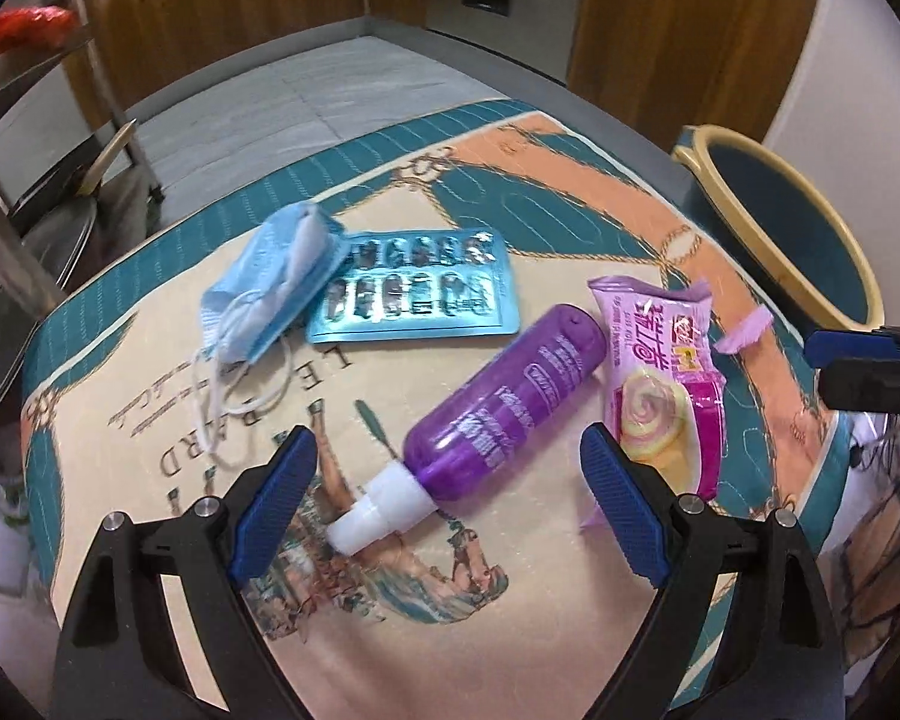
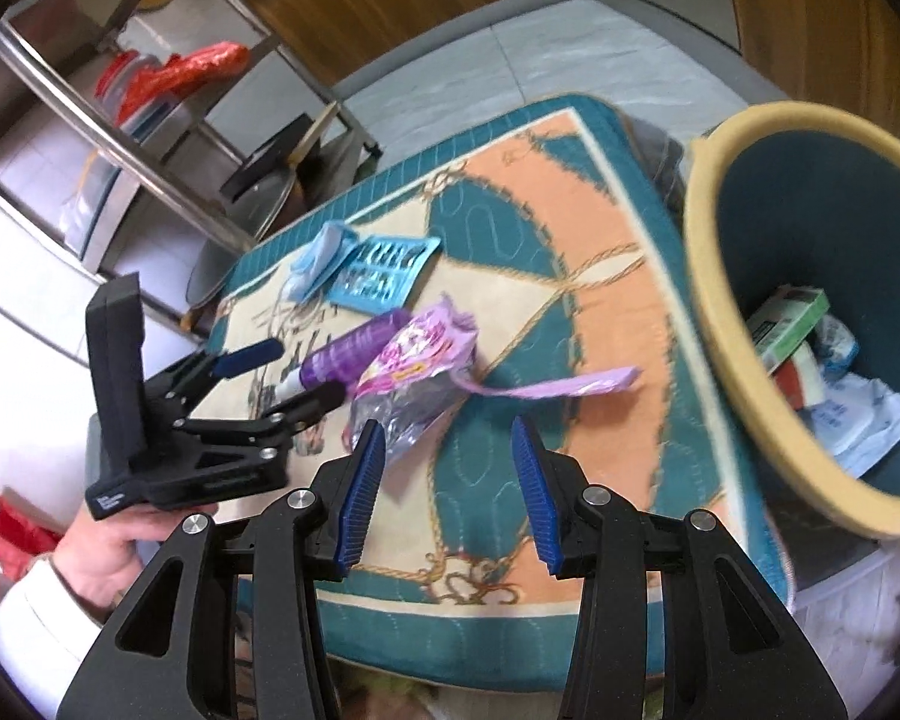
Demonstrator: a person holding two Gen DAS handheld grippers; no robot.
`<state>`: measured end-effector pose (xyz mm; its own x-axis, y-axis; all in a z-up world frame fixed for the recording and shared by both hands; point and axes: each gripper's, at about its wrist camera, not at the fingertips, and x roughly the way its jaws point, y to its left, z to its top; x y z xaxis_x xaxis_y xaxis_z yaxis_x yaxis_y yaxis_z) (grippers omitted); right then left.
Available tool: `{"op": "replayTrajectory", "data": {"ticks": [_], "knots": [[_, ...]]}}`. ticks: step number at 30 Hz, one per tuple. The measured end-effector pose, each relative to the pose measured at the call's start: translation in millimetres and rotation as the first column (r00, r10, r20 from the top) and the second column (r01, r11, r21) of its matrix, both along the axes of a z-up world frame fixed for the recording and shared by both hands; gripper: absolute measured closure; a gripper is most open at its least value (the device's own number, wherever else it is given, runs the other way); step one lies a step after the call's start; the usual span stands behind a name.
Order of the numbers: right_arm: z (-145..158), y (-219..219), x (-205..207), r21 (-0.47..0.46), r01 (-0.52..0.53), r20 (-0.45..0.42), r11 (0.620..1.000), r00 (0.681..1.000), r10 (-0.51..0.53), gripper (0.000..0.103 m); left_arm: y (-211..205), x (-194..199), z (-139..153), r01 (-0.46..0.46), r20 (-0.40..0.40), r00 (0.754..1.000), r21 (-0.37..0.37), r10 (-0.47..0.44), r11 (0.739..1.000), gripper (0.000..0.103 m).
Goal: Collect trash
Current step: 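Move both open tools back over the stool toward the spray bottle and wrapper, then grasp the purple spray bottle with the left tool while the right tool grasps the pink wrapper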
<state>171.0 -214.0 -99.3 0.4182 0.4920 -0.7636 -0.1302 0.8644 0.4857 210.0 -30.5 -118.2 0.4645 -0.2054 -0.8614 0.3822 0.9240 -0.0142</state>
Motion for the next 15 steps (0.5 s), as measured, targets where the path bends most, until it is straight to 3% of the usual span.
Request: {"op": "replayTrajectory", "data": {"ticks": [2,4,7,10,15], "knots": [[-4,3,1,0.002,0.0,-0.013,1.0,1.0,0.0,0.057,-2,0,-2,0.008,-0.008,1.0,-0.005,-0.008,1.0,0.021],[-6,4,2,0.008,0.005,-0.024,1.0,1.0,-0.005,0.057,-3,1,-5,0.016,-0.03,0.999,-0.019,-0.016,1.0,0.047],[-8,3,2,0.014,0.016,-0.033,1.0,0.999,-0.016,0.057,-1,2,-8,0.005,-0.056,0.998,-0.032,-0.006,0.999,0.06],[-11,2,3,0.02,0.025,-0.046,1.0,0.999,-0.024,0.057,2,0,-9,-0.002,-0.065,0.998,-0.034,0.0,0.999,0.065],[-11,6,4,0.033,0.017,-0.052,0.999,0.999,-0.016,0.057,10,-2,-8,-0.044,-0.083,0.996,-0.037,0.041,0.998,0.066]]}}
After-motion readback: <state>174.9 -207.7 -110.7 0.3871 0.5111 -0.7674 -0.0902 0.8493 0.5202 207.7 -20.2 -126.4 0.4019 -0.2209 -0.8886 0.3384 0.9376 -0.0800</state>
